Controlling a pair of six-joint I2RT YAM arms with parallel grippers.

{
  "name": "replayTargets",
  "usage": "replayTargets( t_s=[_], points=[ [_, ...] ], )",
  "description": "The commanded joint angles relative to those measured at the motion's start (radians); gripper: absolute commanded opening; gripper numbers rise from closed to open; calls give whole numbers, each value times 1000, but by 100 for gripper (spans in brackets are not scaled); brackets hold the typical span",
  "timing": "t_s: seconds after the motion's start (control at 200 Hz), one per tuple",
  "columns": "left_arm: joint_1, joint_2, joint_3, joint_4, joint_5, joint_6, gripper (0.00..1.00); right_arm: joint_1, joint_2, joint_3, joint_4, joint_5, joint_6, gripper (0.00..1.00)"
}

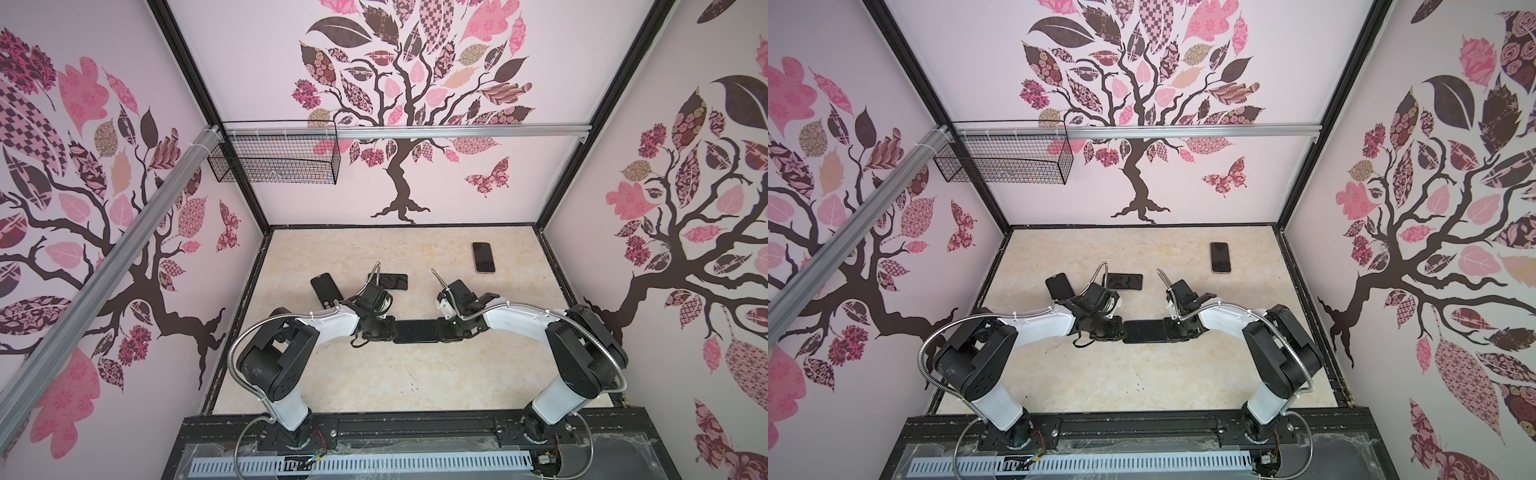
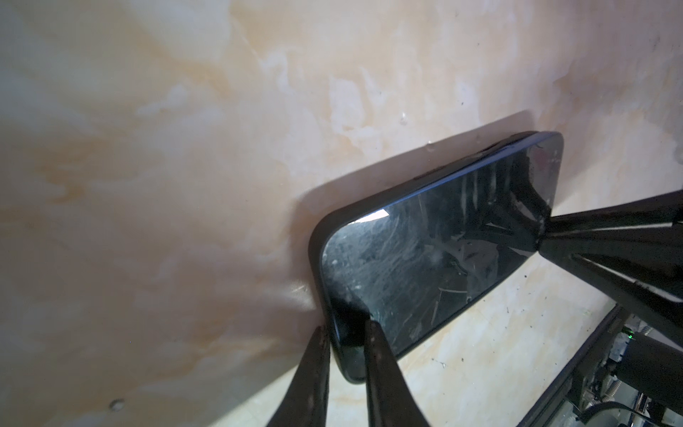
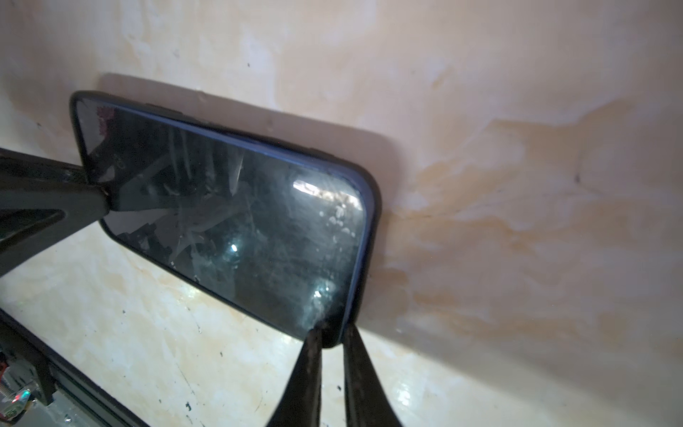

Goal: Put the phone into the phone case

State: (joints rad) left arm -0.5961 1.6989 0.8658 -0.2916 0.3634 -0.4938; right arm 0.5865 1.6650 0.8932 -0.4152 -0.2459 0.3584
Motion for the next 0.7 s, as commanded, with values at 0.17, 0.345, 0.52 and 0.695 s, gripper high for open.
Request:
replayTargets(
  t_s=[0.17, 0.345, 0.52, 0.695],
  points=[
    [-7, 11, -28, 48, 21, 11, 20, 62, 151, -28, -38, 199, -15, 16],
    [-8, 10, -31, 48, 21, 13, 19, 82, 173, -7, -71, 259, -12, 17],
    [-7, 7, -34, 49, 17, 14, 20, 93, 184, 10, -98, 305, -13, 18],
    [-7, 1, -39, 47, 11, 15, 19, 95, 144, -2, -67, 254, -14, 18]
  ],
)
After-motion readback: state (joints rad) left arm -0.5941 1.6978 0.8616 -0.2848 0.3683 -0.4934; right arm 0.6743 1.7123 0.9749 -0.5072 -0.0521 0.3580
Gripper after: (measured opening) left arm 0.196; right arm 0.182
